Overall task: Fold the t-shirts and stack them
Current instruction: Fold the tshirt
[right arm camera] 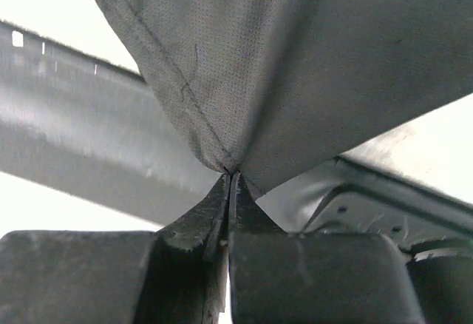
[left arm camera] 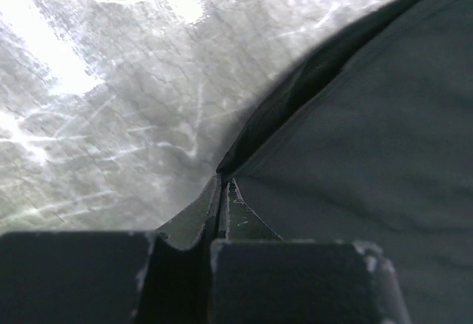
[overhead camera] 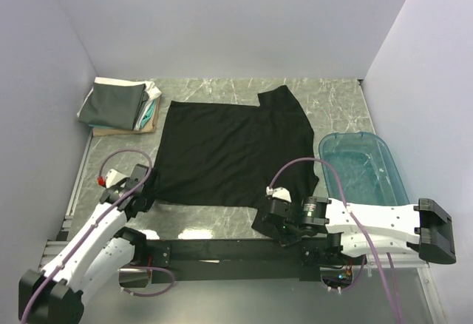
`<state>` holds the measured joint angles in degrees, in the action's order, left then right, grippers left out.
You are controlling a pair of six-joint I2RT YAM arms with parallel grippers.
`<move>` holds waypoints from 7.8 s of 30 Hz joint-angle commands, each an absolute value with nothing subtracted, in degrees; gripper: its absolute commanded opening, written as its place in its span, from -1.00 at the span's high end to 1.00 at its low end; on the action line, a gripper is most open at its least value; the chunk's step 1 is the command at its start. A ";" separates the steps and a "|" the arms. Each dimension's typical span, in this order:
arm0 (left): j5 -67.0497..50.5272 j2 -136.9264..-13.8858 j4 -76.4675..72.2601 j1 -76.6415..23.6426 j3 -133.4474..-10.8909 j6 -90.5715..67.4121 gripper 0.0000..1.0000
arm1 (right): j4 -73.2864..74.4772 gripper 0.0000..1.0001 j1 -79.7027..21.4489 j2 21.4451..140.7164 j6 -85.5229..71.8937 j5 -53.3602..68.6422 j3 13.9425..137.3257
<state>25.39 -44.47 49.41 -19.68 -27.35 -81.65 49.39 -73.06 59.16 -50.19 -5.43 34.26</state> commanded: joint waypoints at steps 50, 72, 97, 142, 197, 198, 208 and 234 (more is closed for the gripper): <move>28.66 -81.80 30.32 -14.07 -59.49 -68.29 0.99 | 42.98 1.00 -24.18 77.94 -14.25 -7.39 67.58; 21.19 -97.12 29.97 -10.20 -70.22 -58.98 -0.80 | 42.64 0.29 -19.25 115.23 -4.39 -16.61 99.24; 14.06 -91.76 23.56 -16.44 -54.41 -54.93 -0.99 | 14.24 -0.76 -19.69 102.82 -24.87 16.08 65.47; 16.26 -91.05 23.11 -13.01 -47.11 -56.07 -0.99 | 16.61 -0.81 -16.00 82.00 -30.68 -2.20 38.59; 11.78 -80.97 27.85 -18.98 -36.66 -60.89 -0.99 | 22.32 -0.82 -28.74 78.59 -33.22 -2.73 34.29; 11.95 -79.90 29.95 -19.25 -35.95 -61.60 -0.99 | 22.76 -0.82 -28.91 77.10 -33.57 -2.38 32.36; 15.11 -67.33 46.29 -26.98 -31.99 -73.30 -0.99 | 28.10 -0.82 -33.22 63.03 -39.10 0.71 27.16; 30.15 -63.27 50.11 -27.96 -56.14 -69.71 -0.99 | 33.05 -0.89 -34.10 51.68 -34.72 -13.88 45.08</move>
